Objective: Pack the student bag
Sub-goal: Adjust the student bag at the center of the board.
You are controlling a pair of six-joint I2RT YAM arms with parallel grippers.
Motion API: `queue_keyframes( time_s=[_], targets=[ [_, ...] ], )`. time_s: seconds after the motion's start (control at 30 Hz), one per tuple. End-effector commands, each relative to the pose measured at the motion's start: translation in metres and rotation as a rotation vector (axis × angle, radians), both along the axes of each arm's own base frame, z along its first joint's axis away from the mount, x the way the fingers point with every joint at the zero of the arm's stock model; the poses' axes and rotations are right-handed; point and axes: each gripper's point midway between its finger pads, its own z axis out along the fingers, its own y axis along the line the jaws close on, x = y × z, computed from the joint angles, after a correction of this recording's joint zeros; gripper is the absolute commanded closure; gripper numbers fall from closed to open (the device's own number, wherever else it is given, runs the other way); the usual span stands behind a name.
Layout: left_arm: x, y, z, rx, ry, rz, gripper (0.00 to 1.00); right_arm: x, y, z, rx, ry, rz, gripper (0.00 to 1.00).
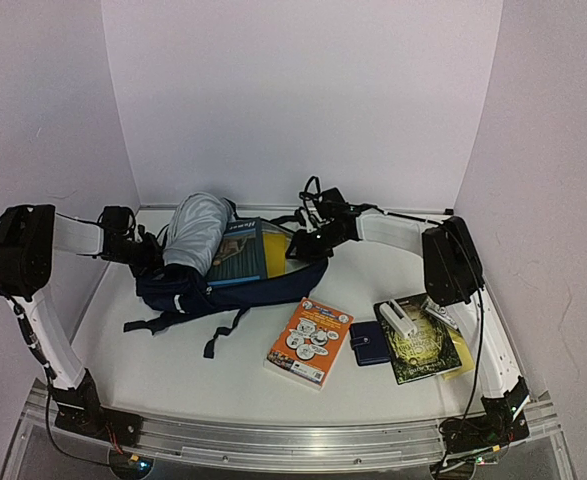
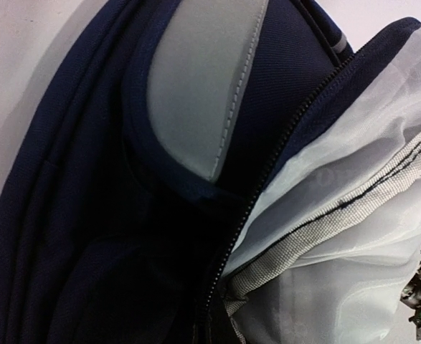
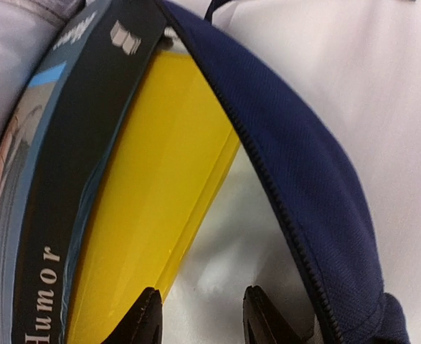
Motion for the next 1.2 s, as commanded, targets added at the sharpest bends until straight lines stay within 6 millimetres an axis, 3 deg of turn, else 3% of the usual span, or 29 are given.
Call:
queue_keyframes(
  time_s=[0.0, 0.1, 0.2, 0.37, 0.6, 0.73, 0.87, 1.07, 1.17],
  targets=[
    [-0.048, -0.021, -0.057, -0.103, 0.245, -0.031, 1.0, -0.025, 0.024, 0.045, 0.052, -0.02, 0.089, 0.65],
    [-0.043, -0.039, -0.044, -0.134, 0.193, -0.09, 1.0, -0.034, 0.041, 0.046, 0.061, -0.023, 0.11, 0.68],
    [-0.038, -0.063, -0.011, -0.096, 0.103, -0.171, 1.0, -0.029, 0.046, 0.032, 0.066, 0.001, 0.099, 0.7],
    [-0.029, -0.103, 0.067, -0.083, -0.055, -0.275, 1.0, -0.034, 0.062, 0.02, 0.135, 0.074, 0.119, 0.72],
    [-0.023, -0.174, 0.164, -0.167, -0.212, -0.457, 1.0, -0.04, 0.085, 0.04, 0.311, 0.136, 0.147, 0.72],
    [-0.018, -0.202, 0.187, -0.209, -0.232, -0.524, 1.0, -0.05, 0.092, 0.054, 0.415, 0.176, 0.165, 0.72],
    [-0.012, -0.217, 0.206, -0.238, -0.267, -0.562, 1.0, -0.057, 0.098, 0.07, 0.519, 0.196, 0.181, 0.72],
    [-0.011, -0.229, 0.225, -0.266, -0.302, -0.599, 1.0, -0.059, 0.103, 0.06, 0.541, 0.243, 0.162, 0.71],
    [-0.012, -0.232, 0.231, -0.274, -0.314, -0.61, 1.0, -0.062, 0.097, 0.068, 0.541, 0.219, 0.157, 0.69]
  ],
)
